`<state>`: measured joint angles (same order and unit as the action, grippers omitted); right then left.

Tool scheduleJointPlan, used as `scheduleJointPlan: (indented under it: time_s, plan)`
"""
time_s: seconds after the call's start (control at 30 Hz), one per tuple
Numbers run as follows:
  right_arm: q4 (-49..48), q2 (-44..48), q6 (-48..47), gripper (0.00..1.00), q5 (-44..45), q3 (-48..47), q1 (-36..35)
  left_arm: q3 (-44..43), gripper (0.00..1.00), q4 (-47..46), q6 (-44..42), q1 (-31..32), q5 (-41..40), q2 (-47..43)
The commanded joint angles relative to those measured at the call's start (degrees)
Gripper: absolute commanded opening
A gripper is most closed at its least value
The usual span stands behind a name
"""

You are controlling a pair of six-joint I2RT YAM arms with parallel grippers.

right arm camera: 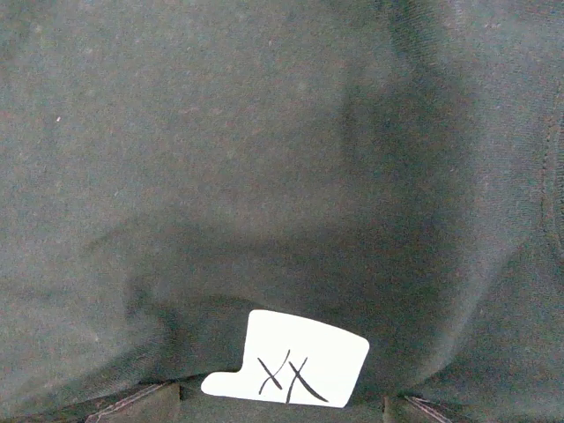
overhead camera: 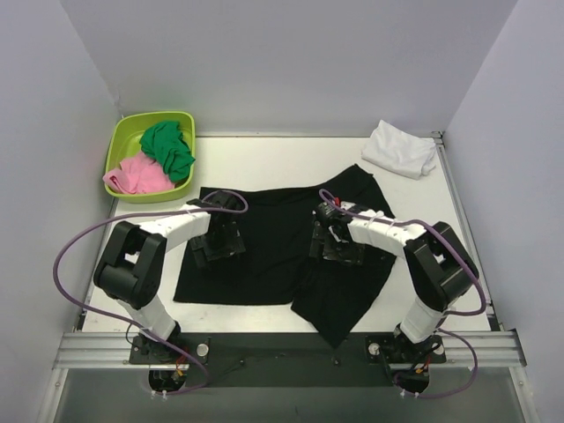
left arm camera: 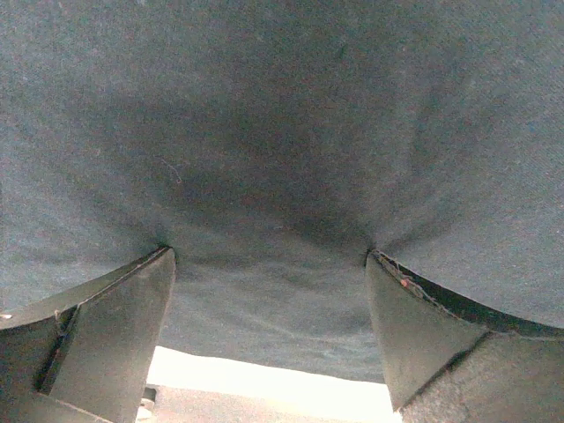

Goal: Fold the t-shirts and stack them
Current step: Flatten out the tshirt

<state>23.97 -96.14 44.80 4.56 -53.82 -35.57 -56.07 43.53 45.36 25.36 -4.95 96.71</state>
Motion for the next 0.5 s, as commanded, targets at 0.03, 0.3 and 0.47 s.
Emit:
scheduleJointPlan:
  time_s: [0.03, 0.3, 0.47]
  plan:
    - [-0.9, -7.7, -5.7, 0.99, 0.5, -2.3, 5.9, -2.7, 0.97, -16.5, -1.3, -4.3, 4.6, 9.8]
    - [3.9, -11.5, -13.2, 1.00, 0.0, -13.5, 10.8, -15.0, 0.97, -13.6, -3.8, -9.7, 6.4, 17.4]
    - [5.8, -15.4, -18.7, 1.00, -2.4, -20.6, 13.7, -27.5, 0.98, -9.4, -5.3, -11.0, 6.4, 24.5]
